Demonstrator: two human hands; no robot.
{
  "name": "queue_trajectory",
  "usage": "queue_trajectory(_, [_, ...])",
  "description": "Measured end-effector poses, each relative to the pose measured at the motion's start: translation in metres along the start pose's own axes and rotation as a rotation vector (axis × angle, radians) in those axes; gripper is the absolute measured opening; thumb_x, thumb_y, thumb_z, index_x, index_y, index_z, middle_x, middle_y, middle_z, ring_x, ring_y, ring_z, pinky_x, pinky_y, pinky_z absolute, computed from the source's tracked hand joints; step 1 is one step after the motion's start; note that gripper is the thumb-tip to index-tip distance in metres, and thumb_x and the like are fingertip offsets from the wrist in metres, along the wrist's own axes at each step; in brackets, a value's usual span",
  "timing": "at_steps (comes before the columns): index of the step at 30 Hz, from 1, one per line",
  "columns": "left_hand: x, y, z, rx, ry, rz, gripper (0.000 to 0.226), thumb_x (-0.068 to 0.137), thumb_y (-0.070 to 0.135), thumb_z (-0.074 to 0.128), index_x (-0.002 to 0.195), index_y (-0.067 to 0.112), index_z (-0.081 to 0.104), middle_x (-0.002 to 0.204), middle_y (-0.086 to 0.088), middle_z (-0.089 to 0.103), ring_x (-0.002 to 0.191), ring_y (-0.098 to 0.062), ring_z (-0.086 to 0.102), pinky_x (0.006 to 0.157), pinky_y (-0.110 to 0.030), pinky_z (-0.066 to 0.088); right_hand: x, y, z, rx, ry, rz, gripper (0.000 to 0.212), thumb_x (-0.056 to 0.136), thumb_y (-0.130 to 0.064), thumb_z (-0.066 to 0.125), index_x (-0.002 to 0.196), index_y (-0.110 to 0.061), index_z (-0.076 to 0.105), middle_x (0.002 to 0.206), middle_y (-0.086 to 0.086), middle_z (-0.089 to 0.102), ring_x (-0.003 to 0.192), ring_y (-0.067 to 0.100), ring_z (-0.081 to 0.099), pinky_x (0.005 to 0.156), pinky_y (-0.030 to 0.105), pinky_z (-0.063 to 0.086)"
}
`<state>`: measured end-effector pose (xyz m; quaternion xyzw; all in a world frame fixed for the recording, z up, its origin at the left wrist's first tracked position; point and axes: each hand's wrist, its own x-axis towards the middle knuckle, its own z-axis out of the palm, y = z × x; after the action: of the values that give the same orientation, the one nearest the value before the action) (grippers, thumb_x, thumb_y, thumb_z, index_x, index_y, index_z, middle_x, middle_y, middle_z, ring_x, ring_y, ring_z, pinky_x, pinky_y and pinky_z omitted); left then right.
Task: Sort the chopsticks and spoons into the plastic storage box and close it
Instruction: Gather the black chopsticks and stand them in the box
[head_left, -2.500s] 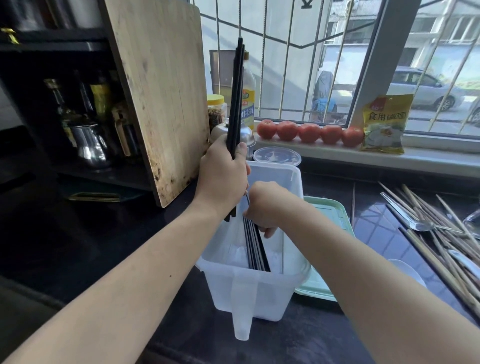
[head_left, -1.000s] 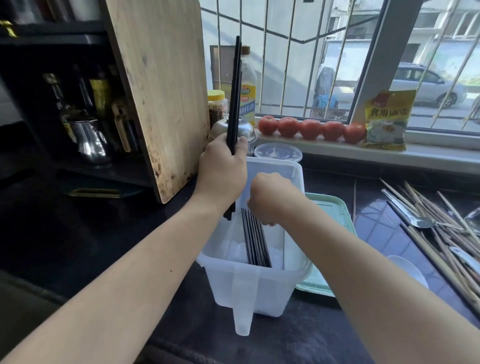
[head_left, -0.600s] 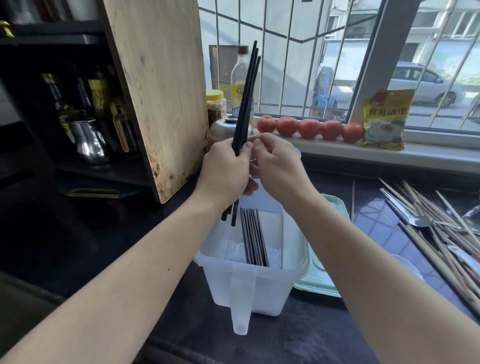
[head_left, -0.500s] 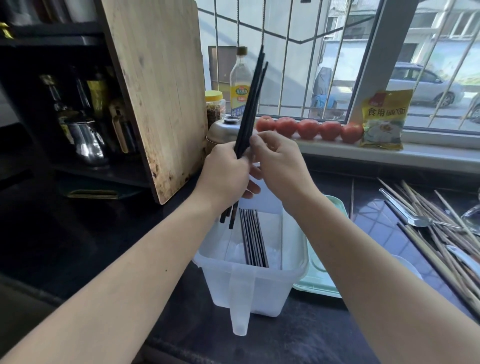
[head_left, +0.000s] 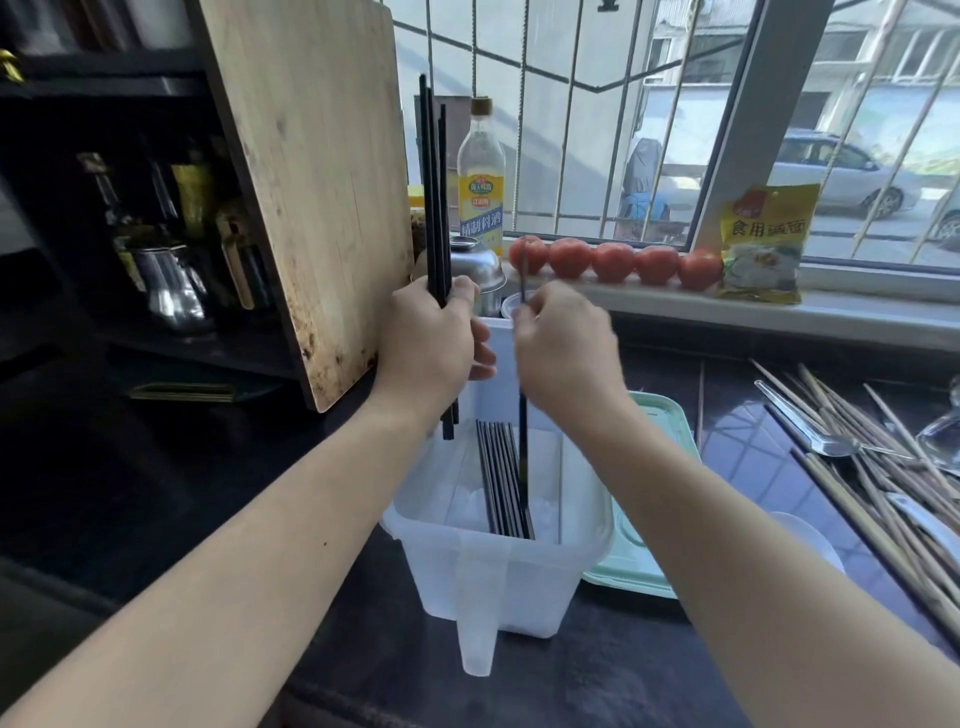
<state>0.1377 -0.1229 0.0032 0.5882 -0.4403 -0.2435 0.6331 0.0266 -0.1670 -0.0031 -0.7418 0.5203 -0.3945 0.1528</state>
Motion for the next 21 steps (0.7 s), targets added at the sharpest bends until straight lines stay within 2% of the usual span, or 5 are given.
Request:
queue_trajectory(4, [0.004, -0.007, 0.004, 0.193, -0.001, 0.095, 0.038, 0.103, 0.031, 0.051, 0.097, -0.004, 0.063, 0.06, -0.003, 0.05, 0.059, -0.027, 0.05, 0.068, -0.061, 0.055, -0.013, -0.004, 0.012, -0.421, -0.45, -0.077, 0.028, 0.092, -0.015, 0.056, 0.067, -0.013, 0.043, 0.065, 0.005, 0.047, 0.06, 0.028, 0.049, 0.052, 0.03, 0.036])
queue_trajectory(7, [0.002, -0.006, 0.007, 0.265, -0.05, 0.128, 0.033, 0.105, 0.031, 0.05, 0.084, 0.007, 0.062, 0.055, 0.002, 0.047, 0.059, -0.03, 0.048, 0.068, -0.062, 0.054, -0.014, -0.004, 0.009, -0.489, -0.548, -0.059, 0.02, 0.087, -0.004, 0.05, 0.07, -0.013, 0.044, 0.068, 0.007, 0.052, 0.056, 0.023, 0.05, 0.057, 0.031, 0.045])
queue_trajectory(15, [0.004, -0.008, 0.007, 0.242, -0.07, 0.106, 0.037, 0.103, 0.034, 0.051, 0.069, 0.02, 0.05, 0.049, 0.008, 0.042, 0.057, -0.029, 0.044, 0.067, -0.063, 0.054, -0.013, -0.007, 0.006, -0.555, -0.507, -0.019, 0.027, 0.091, -0.007, 0.053, 0.069, -0.014, 0.038, 0.075, 0.007, 0.045, 0.065, 0.026, 0.049, 0.058, 0.033, 0.04])
queue_trajectory(18, [0.003, -0.007, 0.007, 0.234, -0.081, 0.116, 0.036, 0.104, 0.033, 0.051, 0.072, 0.017, 0.051, 0.055, 0.003, 0.047, 0.057, -0.027, 0.046, 0.064, -0.058, 0.053, -0.011, -0.008, 0.004, -0.406, -0.325, -0.063, 0.016, 0.09, -0.008, 0.051, 0.075, -0.012, 0.046, 0.081, 0.007, 0.049, 0.089, 0.036, 0.056, 0.067, 0.035, 0.037])
queue_trajectory(21, [0.003, -0.007, 0.007, 0.234, -0.108, 0.14, 0.035, 0.104, 0.032, 0.052, 0.078, 0.011, 0.059, 0.057, 0.004, 0.049, 0.056, -0.024, 0.046, 0.061, -0.054, 0.051, -0.01, -0.01, -0.004, -0.072, -0.08, -0.08, 0.018, 0.099, -0.014, 0.045, 0.107, -0.011, 0.06, 0.098, 0.008, 0.062, 0.099, 0.033, 0.058, 0.072, 0.036, 0.038])
